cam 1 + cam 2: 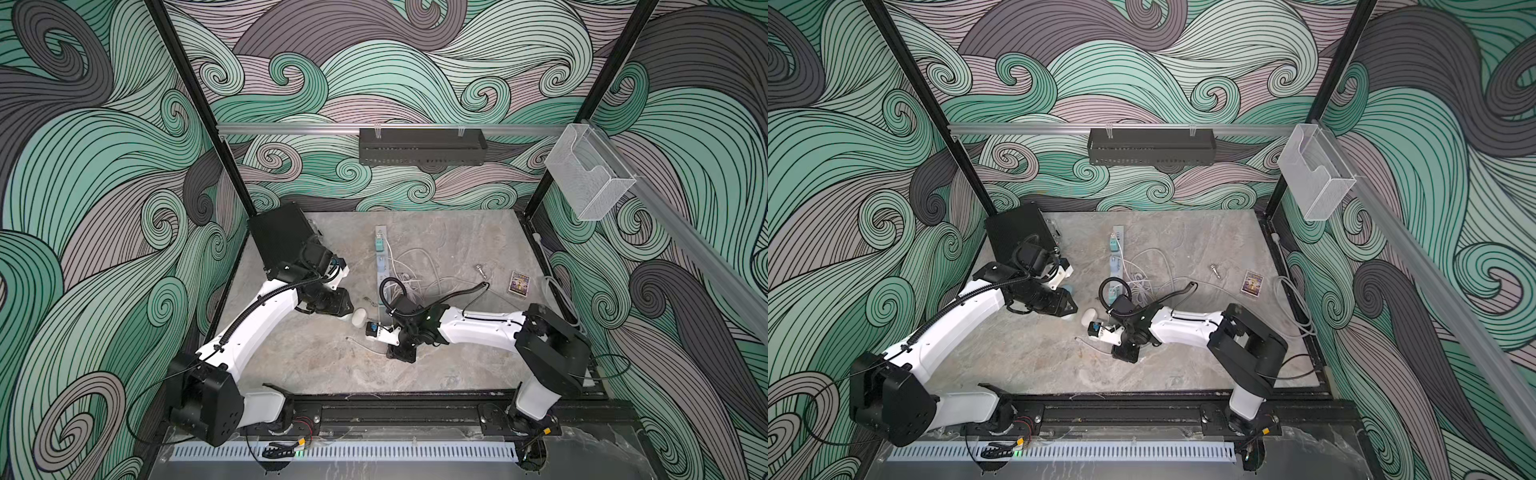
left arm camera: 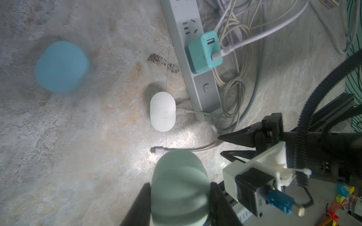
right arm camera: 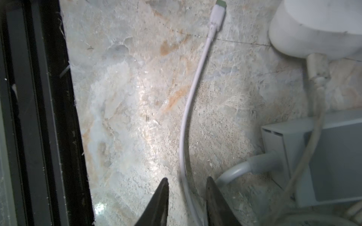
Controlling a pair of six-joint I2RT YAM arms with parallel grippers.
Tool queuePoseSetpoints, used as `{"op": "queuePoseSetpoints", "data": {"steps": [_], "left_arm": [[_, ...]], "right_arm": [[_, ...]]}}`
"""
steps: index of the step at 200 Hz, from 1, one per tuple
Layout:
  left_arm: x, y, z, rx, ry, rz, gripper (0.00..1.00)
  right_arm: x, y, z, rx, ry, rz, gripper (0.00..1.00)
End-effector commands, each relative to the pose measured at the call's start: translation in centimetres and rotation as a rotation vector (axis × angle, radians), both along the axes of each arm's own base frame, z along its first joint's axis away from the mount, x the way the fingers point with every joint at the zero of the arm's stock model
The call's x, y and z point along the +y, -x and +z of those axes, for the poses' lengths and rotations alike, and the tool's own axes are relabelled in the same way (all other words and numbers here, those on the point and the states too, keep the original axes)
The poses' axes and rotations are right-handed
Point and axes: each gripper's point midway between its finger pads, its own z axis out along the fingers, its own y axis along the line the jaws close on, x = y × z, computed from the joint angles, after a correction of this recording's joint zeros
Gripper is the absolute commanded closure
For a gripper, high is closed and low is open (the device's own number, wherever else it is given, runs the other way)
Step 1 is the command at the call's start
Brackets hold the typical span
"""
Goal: Charge the bluetooth headset
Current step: Pick up the charging cable from the center of the board.
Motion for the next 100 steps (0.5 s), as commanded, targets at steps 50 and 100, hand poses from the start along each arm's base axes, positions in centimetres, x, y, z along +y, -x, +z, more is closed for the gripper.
{"op": "queuePoseSetpoints", "data": {"steps": [50, 100], "left_arm": [[0.6, 0.2, 0.4, -0.020, 0.000, -0.004, 0.75], [0.8, 0.0, 0.5, -0.021, -0.001, 0.000, 0.75]], "right_arm": [[0.3, -0.9, -1.2, -0.080, 0.046, 0.019, 0.76], [-0.8, -1.3, -2.0, -0.144, 0.093, 0.016, 0.74]]}}
